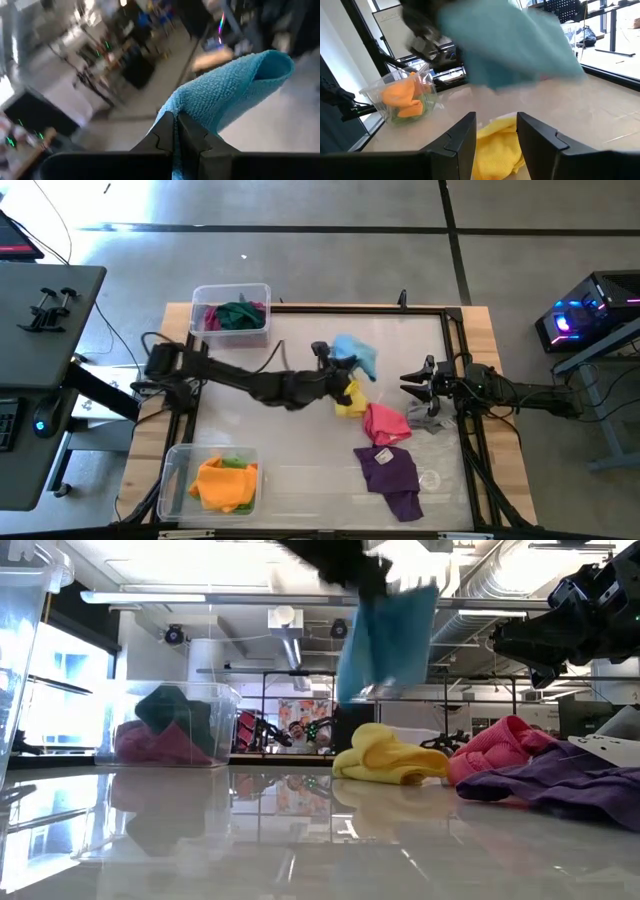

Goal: Sort towels by color in basket
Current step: Put the blue towel into the bottom transparent bin

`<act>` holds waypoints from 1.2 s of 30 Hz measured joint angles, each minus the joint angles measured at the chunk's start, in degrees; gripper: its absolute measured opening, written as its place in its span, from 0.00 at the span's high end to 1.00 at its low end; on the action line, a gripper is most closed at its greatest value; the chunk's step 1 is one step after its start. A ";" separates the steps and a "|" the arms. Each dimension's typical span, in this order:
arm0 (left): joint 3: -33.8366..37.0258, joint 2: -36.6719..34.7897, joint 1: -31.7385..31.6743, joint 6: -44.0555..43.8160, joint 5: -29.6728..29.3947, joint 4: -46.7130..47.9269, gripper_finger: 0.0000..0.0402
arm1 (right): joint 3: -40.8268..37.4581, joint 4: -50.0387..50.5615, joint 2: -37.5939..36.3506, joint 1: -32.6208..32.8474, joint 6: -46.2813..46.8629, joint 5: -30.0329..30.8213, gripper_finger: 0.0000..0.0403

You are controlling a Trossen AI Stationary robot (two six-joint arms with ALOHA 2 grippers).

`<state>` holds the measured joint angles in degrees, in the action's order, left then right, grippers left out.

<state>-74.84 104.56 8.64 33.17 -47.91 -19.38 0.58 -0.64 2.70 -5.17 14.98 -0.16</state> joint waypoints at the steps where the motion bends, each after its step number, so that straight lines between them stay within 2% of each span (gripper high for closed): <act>1: -0.72 -1.15 1.47 1.66 -0.49 0.23 1.00 | 0.00 0.00 -0.01 0.01 0.00 0.00 0.66; 6: -6.35 -5.83 8.78 2.99 -0.62 1.94 1.00 | 0.02 -0.02 -0.02 0.00 0.00 0.00 0.66; 8: -9.18 -7.60 11.82 1.23 -0.66 6.02 1.00 | 0.00 0.00 0.00 0.02 0.00 0.00 0.66; 11: -14.21 -8.68 15.67 -2.88 -0.56 16.44 1.00 | 0.00 0.00 -0.02 0.02 0.00 0.00 0.66; 15: -23.46 -8.78 20.11 -12.76 -0.41 36.88 1.00 | 0.00 0.00 -0.04 0.00 0.00 0.00 0.66; 18: -30.58 -8.86 22.41 -29.09 1.71 51.51 1.00 | 0.00 0.00 -0.04 0.01 0.00 0.00 0.66; 22: -34.60 -8.72 24.29 -54.25 8.94 67.03 1.00 | 0.00 0.00 -0.04 0.00 0.00 -0.02 0.66; 25: -35.24 -8.69 26.08 -69.41 15.74 77.02 1.00 | 0.02 0.00 -0.04 0.00 0.00 0.00 0.66; 29: -34.84 -8.69 28.60 -92.16 21.03 90.27 1.00 | 0.01 0.00 -0.04 0.02 0.00 -0.01 0.66; 32: -34.29 -8.69 30.06 -109.30 27.51 97.84 1.00 | 0.01 0.00 -0.04 0.00 0.00 0.00 0.66; 36: -33.95 -8.69 33.11 -126.43 36.73 105.15 1.00 | 0.01 0.00 -0.04 0.00 0.00 0.00 0.66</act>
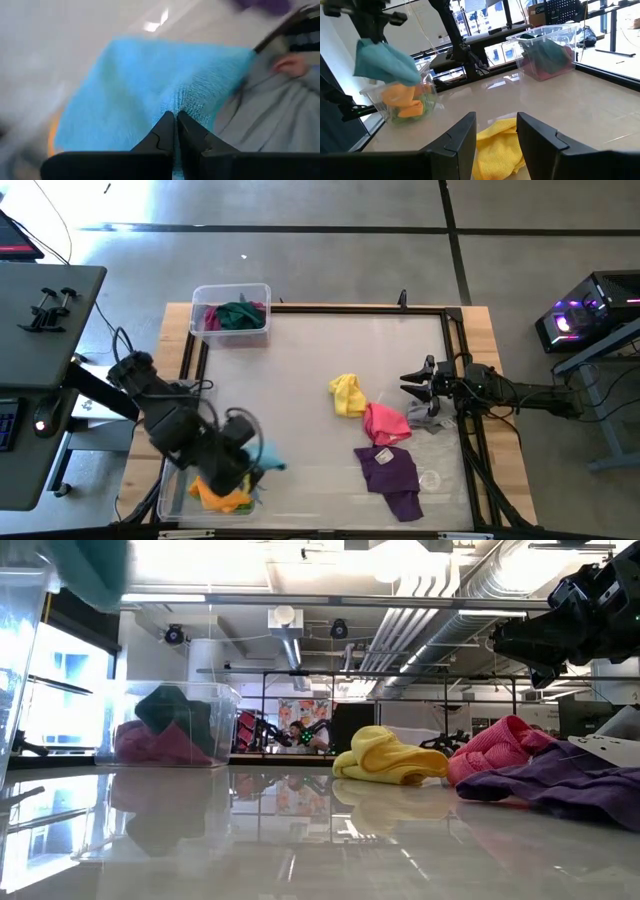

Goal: Sort towels by color in basket
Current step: Put the blue towel into the bottom transparent bin

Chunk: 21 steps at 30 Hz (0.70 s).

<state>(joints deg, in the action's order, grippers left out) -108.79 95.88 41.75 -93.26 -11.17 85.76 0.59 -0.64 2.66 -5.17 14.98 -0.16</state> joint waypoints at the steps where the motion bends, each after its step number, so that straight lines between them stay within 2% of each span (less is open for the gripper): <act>1: 0.02 0.00 0.86 -3.36 1.61 1.87 1.00 | 0.01 0.00 0.00 0.02 0.00 0.00 0.66; 4: 0.29 -0.02 3.38 -12.41 5.45 4.37 1.00 | 0.00 0.00 0.00 0.00 0.00 0.00 0.66; 8: 1.83 0.02 6.71 -20.74 7.31 4.07 1.00 | 0.01 0.00 0.00 0.00 0.00 0.00 0.66; 11: 4.46 -0.04 8.11 -25.92 14.42 4.11 1.00 | 0.01 0.00 0.00 0.00 0.00 0.00 0.66; 14: 8.83 0.00 8.96 -26.13 19.12 4.24 1.00 | 0.00 0.00 0.00 0.02 0.00 0.00 0.66; 21: 18.86 0.00 6.94 -16.91 18.95 4.00 1.00 | -0.01 0.00 0.02 0.02 0.00 0.00 0.66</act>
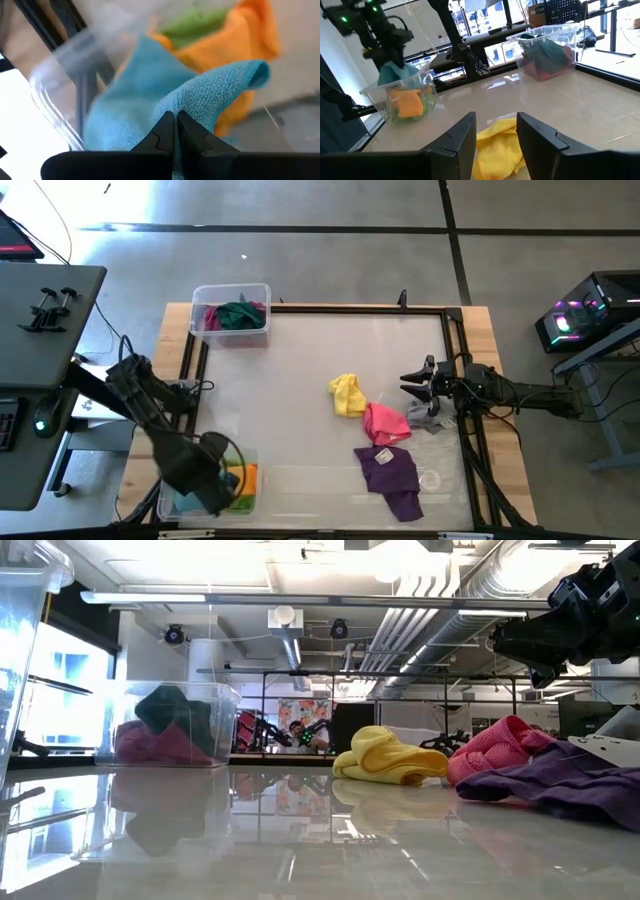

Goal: Sort towels by color in basket
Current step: Put the blue towel into the bottom transparent bin

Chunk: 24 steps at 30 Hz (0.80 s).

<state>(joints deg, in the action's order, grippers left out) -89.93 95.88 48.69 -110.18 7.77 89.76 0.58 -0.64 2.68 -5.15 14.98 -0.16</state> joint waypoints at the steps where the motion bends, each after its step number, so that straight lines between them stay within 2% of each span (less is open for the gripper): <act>1: 1.19 0.00 -0.52 1.06 -0.25 -0.05 1.00 | 0.02 0.00 0.00 -0.02 0.00 -0.02 0.66; 3: 3.31 0.00 -1.52 3.53 -2.22 -0.99 1.00 | 0.02 0.00 -0.01 -0.01 0.00 -0.02 0.66; 5: 4.66 0.00 -2.29 6.03 -6.58 -2.44 0.99 | 0.02 0.00 0.00 -0.02 0.00 0.00 0.66; 7: 5.23 0.00 -3.11 7.26 -9.82 -3.64 0.95 | 0.02 0.00 0.00 0.00 0.00 -0.01 0.66; 9: 5.29 0.00 -3.74 8.13 -10.64 -4.46 0.90 | 0.01 0.00 0.00 -0.02 0.00 -0.01 0.66; 13: 5.14 -0.65 -4.22 8.42 -7.96 -7.24 0.77 | 0.02 0.00 0.00 -0.01 0.00 0.00 0.66; 16: 3.30 -1.72 -4.01 7.62 -3.42 -7.86 0.69 | 0.00 0.00 0.00 -0.02 0.00 0.00 0.66; 18: 1.39 -1.98 -3.08 4.11 -0.78 -5.82 0.67 | 0.02 0.00 0.00 0.00 0.00 0.00 0.66; 24: 0.55 -2.08 2.49 -4.36 -1.35 -2.20 0.69 | 0.02 0.00 0.00 0.00 0.00 0.00 0.66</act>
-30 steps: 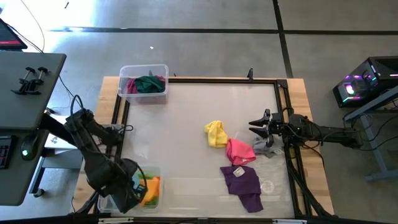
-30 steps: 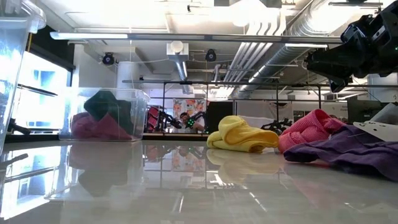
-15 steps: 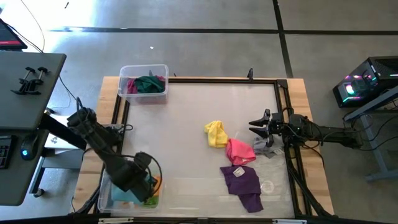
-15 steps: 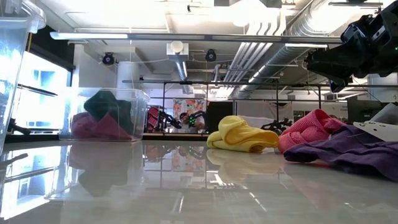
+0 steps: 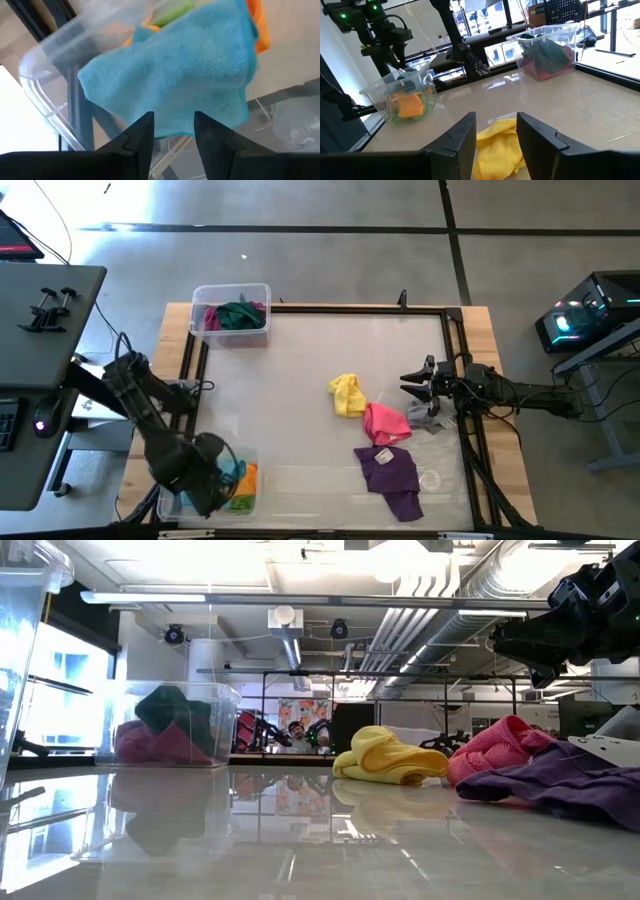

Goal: Sort towels by color in basket
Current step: Put the blue towel into the bottom transparent bin

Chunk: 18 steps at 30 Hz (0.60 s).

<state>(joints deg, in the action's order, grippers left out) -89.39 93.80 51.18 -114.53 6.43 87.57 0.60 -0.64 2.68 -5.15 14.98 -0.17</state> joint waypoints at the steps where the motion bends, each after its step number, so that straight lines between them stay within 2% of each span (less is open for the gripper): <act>1: 0.63 0.00 0.65 -0.94 -0.90 -0.34 0.70 | -0.01 0.00 0.00 0.00 0.00 0.00 0.66; 4: 3.17 0.01 1.98 -1.96 -5.00 -1.95 0.73 | -0.01 0.00 0.00 -0.02 0.00 0.00 0.66; 9: 8.84 0.07 2.29 -1.34 -8.36 -7.98 0.79 | -0.02 0.00 0.00 -0.02 0.00 0.00 0.66; 14: 12.86 0.11 2.25 -0.42 -8.62 -16.00 0.83 | 0.00 0.00 -0.01 -0.01 0.00 0.00 0.66; 18: 11.34 0.04 2.23 -0.40 -8.62 -16.60 0.86 | -0.01 0.00 -0.02 -0.01 0.00 0.00 0.66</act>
<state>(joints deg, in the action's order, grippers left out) -78.04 93.84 53.41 -114.94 -2.20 70.96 0.59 -0.64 2.66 -5.16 14.98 -0.17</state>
